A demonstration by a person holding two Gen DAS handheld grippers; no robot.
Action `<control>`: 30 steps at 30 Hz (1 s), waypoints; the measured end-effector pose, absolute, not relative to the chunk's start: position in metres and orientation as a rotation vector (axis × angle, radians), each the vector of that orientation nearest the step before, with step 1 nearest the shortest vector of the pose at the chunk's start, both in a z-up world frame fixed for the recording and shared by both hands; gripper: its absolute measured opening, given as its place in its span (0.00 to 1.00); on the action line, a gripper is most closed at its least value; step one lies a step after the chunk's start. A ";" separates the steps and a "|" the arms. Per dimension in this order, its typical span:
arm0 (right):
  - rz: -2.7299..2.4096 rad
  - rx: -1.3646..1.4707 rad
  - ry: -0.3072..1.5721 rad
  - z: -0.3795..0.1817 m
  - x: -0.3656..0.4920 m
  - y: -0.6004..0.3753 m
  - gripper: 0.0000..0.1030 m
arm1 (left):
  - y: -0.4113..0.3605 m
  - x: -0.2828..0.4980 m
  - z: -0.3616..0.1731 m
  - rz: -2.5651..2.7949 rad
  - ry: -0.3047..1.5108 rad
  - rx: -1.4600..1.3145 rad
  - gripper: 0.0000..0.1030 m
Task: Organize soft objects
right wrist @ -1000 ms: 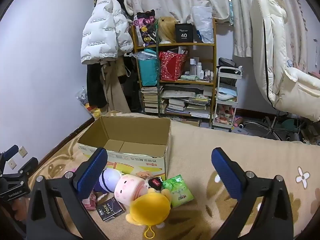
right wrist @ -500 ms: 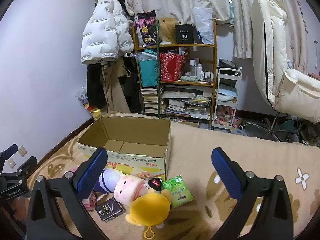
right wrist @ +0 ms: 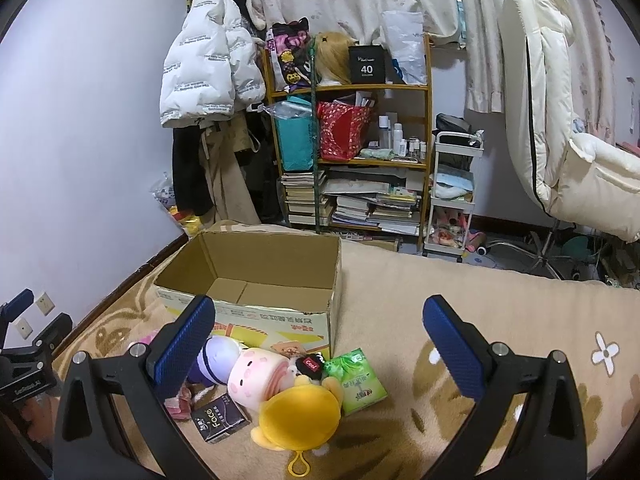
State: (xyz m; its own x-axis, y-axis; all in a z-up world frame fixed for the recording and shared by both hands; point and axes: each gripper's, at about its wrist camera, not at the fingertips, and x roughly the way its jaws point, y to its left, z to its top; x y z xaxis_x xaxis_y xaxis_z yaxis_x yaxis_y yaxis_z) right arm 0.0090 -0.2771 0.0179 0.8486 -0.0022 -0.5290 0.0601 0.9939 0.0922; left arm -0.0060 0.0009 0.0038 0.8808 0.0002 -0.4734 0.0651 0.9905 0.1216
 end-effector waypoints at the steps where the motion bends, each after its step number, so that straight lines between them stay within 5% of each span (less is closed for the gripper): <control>1: -0.032 0.108 0.556 0.016 0.009 -0.277 1.00 | 0.001 -0.005 0.003 -0.034 0.492 0.135 1.00; 30: -0.026 0.110 0.548 0.013 0.009 -0.274 1.00 | 0.000 -0.002 0.003 -0.023 0.506 0.144 1.00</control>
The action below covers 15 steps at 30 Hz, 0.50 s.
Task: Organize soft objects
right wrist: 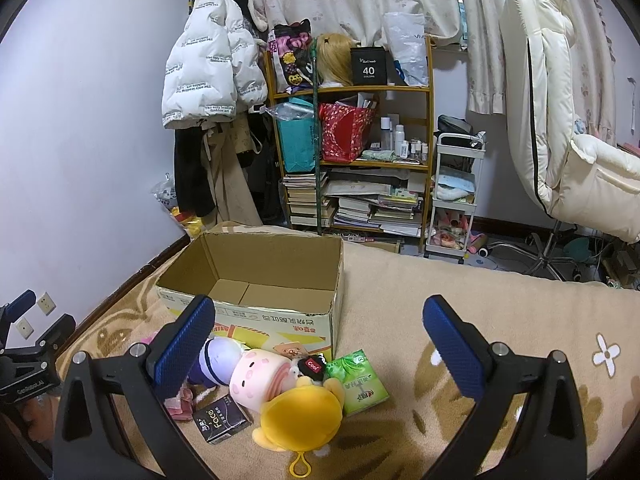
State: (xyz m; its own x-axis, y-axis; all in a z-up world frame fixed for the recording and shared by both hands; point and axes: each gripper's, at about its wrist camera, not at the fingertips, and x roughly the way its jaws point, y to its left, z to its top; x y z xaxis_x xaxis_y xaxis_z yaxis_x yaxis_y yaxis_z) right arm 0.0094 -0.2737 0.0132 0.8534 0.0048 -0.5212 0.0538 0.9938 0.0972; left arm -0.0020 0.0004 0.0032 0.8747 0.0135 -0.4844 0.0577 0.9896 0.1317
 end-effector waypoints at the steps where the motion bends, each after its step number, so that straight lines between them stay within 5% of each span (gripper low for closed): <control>1: -0.027 0.110 0.547 0.013 0.009 -0.274 1.00 | 0.001 -0.002 0.003 -0.023 0.505 0.143 1.00; 15: -0.027 0.112 0.547 0.013 0.009 -0.273 1.00 | 0.000 -0.002 0.001 -0.019 0.509 0.141 1.00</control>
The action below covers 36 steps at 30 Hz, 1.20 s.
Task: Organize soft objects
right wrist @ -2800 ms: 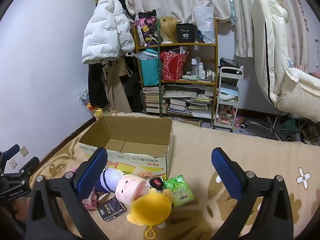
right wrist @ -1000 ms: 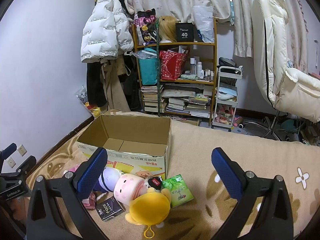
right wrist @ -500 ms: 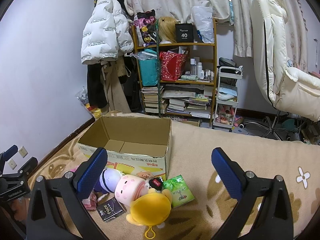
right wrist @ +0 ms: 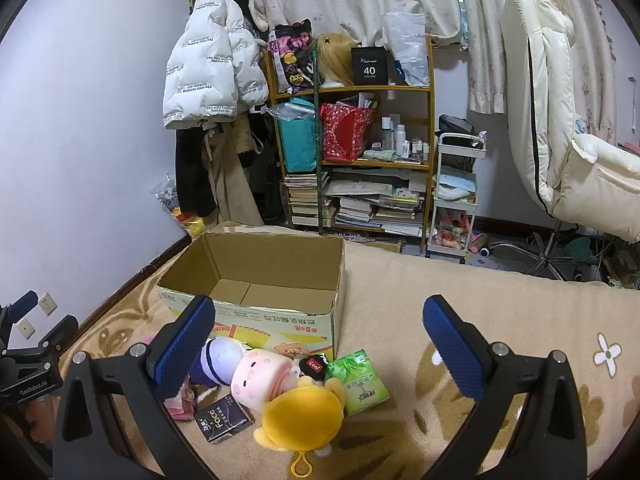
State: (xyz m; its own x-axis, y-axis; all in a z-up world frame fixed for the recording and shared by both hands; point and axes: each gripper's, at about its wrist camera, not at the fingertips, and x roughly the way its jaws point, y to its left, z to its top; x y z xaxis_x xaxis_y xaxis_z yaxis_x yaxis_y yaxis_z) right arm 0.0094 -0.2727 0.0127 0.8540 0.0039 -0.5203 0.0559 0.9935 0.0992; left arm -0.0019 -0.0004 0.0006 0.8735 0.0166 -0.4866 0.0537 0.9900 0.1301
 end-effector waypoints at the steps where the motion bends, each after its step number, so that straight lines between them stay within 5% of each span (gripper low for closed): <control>1: -0.027 0.113 0.547 0.013 0.010 -0.273 1.00 | -0.001 -0.002 0.000 -0.019 0.509 0.141 1.00; 36: -0.032 0.273 0.727 -0.017 0.039 -0.296 1.00 | 0.019 0.035 -0.024 0.062 0.693 0.054 1.00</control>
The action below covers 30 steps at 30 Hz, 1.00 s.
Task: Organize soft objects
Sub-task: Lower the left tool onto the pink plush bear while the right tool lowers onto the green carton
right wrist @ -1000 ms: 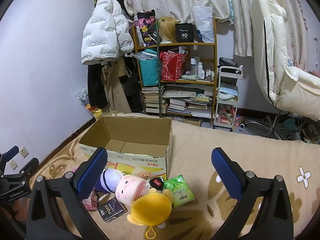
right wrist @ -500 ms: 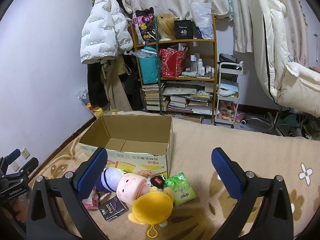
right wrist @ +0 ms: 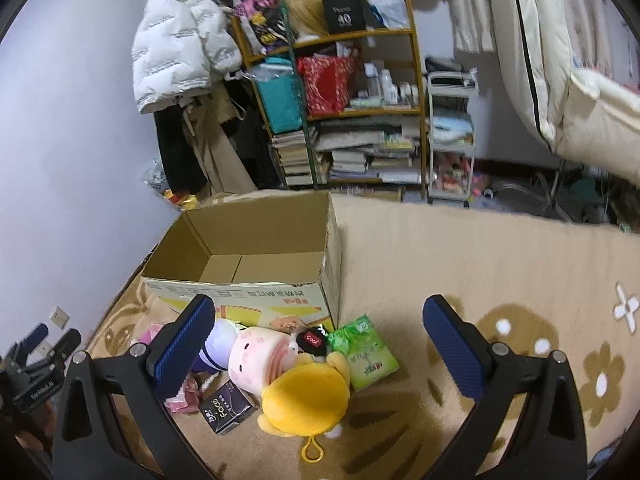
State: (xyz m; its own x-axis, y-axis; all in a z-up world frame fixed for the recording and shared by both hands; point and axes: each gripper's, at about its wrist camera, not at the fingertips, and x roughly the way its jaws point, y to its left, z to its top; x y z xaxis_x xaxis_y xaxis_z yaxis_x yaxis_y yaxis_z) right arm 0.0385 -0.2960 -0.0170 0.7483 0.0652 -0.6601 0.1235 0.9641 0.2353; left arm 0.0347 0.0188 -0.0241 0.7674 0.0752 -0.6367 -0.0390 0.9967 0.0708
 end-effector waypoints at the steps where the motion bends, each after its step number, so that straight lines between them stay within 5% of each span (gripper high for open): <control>1: -0.030 0.290 0.735 -0.020 0.041 -0.299 1.00 | 0.019 0.038 -0.026 0.077 0.704 0.059 1.00; 30: -0.167 0.408 1.148 -0.128 0.124 -0.338 1.00 | 0.025 0.120 -0.119 0.202 0.978 0.021 1.00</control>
State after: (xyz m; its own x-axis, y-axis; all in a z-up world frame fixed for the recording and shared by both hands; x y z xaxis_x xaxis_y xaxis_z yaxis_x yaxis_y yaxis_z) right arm 0.1235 -0.3380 -0.1278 0.4080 0.0785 -0.9096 0.3340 0.9144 0.2287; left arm 0.1197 0.0246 -0.1194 0.5416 0.1800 -0.8212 -0.1608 0.9809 0.1090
